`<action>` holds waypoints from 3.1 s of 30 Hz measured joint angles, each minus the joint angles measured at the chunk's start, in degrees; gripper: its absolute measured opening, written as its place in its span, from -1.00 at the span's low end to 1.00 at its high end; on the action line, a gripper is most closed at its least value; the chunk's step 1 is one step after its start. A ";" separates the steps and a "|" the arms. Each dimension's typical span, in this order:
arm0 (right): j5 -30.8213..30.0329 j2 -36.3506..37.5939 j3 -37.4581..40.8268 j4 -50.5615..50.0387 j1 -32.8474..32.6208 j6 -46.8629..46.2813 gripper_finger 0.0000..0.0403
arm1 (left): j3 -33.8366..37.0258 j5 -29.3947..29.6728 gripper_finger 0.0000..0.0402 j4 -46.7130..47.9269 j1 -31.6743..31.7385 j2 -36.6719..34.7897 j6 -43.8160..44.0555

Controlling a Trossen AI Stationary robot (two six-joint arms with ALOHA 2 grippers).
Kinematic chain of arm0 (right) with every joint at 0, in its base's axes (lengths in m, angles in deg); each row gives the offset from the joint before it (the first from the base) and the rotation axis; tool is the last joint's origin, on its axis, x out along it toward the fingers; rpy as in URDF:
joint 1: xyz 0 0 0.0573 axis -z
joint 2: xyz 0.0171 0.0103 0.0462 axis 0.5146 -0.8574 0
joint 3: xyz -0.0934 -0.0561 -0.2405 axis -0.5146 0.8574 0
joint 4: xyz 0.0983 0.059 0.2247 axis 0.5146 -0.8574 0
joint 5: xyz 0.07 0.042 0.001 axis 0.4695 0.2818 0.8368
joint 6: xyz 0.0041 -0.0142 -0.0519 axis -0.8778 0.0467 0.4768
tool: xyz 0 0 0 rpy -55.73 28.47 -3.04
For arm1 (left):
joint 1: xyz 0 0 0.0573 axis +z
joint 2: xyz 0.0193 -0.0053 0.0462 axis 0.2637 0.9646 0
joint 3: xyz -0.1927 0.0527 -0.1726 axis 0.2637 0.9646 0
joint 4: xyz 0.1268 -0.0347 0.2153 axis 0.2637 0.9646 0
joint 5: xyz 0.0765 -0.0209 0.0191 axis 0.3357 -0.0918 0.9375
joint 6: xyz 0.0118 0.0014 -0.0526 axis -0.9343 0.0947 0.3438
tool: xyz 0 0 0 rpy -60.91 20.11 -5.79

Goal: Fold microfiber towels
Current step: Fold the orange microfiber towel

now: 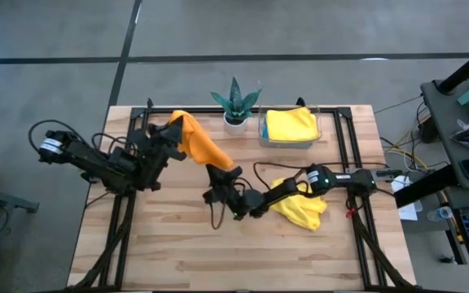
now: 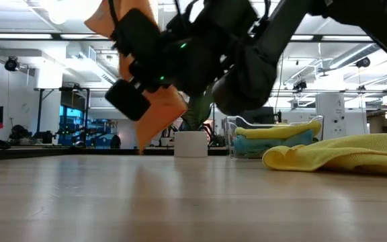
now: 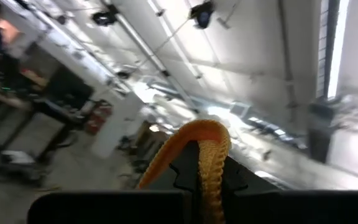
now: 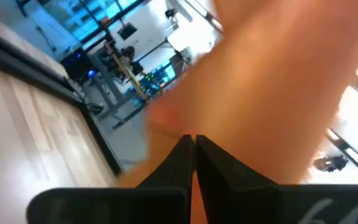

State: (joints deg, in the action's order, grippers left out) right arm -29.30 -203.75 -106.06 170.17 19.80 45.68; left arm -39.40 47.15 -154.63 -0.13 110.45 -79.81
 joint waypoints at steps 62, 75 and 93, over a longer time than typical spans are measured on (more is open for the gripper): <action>34.77 74.22 20.16 -101.38 7.84 -65.66 -0.96 | 32.14 -12.43 0.27 49.78 -9.98 -2.63 46.71; 34.77 74.16 21.49 -101.19 7.84 -67.63 -0.96 | 30.00 -12.48 -0.96 49.15 -9.81 -3.25 45.16; 34.75 74.17 24.36 -101.78 7.84 -70.16 -0.96 | 9.32 -19.89 -0.21 49.41 -9.61 23.66 20.88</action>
State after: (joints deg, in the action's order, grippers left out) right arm 5.45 -129.57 -81.71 68.39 27.64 -24.48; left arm -30.08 27.26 -105.22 -9.74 134.11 -58.93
